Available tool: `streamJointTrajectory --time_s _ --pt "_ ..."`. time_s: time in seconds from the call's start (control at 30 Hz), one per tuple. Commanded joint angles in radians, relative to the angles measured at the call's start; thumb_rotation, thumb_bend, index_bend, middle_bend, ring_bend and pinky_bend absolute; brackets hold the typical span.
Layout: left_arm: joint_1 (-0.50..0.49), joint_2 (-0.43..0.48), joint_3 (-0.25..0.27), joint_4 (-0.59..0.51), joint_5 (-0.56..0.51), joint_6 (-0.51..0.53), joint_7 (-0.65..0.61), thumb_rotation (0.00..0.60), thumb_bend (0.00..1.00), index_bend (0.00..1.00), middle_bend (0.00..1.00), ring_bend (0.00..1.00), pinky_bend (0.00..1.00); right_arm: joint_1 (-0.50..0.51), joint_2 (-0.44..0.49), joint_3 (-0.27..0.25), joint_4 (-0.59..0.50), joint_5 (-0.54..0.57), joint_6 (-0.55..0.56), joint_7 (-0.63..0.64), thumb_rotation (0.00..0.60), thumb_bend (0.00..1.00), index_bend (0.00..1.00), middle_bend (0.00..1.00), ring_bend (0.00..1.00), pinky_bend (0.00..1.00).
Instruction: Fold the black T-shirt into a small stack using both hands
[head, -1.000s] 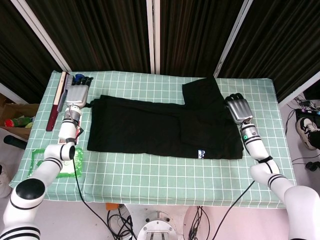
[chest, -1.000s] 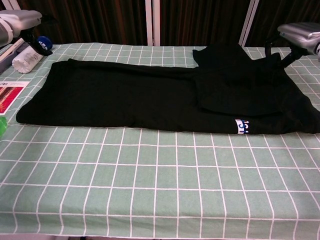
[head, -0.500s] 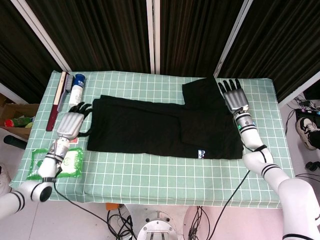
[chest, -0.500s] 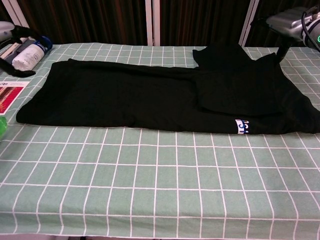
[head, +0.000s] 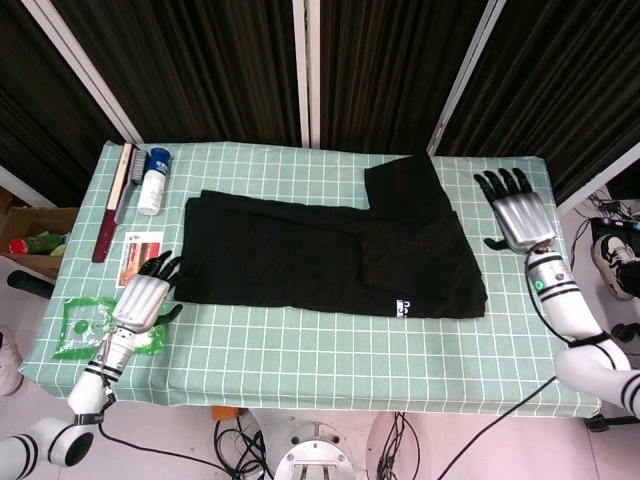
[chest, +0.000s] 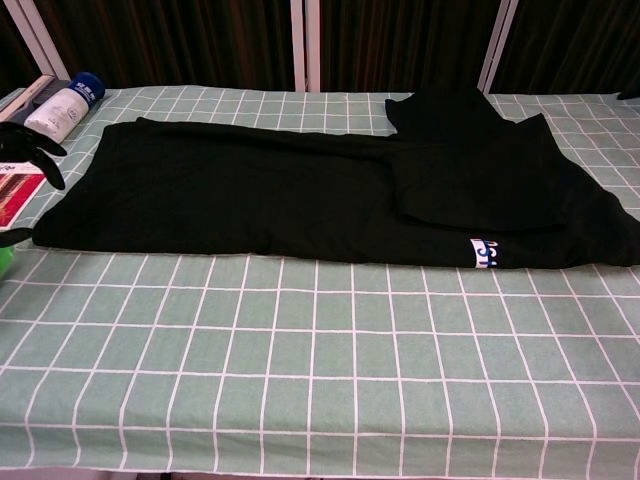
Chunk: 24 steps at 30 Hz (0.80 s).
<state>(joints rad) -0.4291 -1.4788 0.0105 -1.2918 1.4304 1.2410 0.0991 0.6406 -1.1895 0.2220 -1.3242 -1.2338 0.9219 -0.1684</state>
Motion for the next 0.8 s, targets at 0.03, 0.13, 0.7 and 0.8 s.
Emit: streamJointTrajectory --time_s 0.03,0.13,0.7,0.8 --pt "0.001 -0.065 -0.002 0.073 0.022 0.005 0.003 0.600 0.27 0.35 0.14 0.05 0.16 -0.052 0.064 -0.012 -0.091 0.006 0.045 0.021 0.600 0.06 0.00 0.11 0.00 0.05" --pt "-0.004 -0.107 -0.009 0.128 0.033 0.007 0.005 0.600 0.27 0.36 0.14 0.05 0.16 -0.064 0.077 -0.023 -0.117 -0.026 0.070 0.031 0.600 0.06 0.00 0.12 0.00 0.05" --pt "-0.015 -0.280 -0.033 0.417 0.056 0.006 -0.037 0.600 0.26 0.39 0.17 0.06 0.17 -0.130 0.082 -0.135 -0.174 -0.186 0.105 0.199 0.600 0.08 0.10 0.17 0.00 0.06" --pt "-0.021 -0.314 -0.038 0.478 0.069 0.019 -0.086 0.600 0.31 0.47 0.21 0.09 0.18 -0.155 0.082 -0.182 -0.181 -0.258 0.129 0.258 0.600 0.14 0.16 0.19 0.00 0.07"
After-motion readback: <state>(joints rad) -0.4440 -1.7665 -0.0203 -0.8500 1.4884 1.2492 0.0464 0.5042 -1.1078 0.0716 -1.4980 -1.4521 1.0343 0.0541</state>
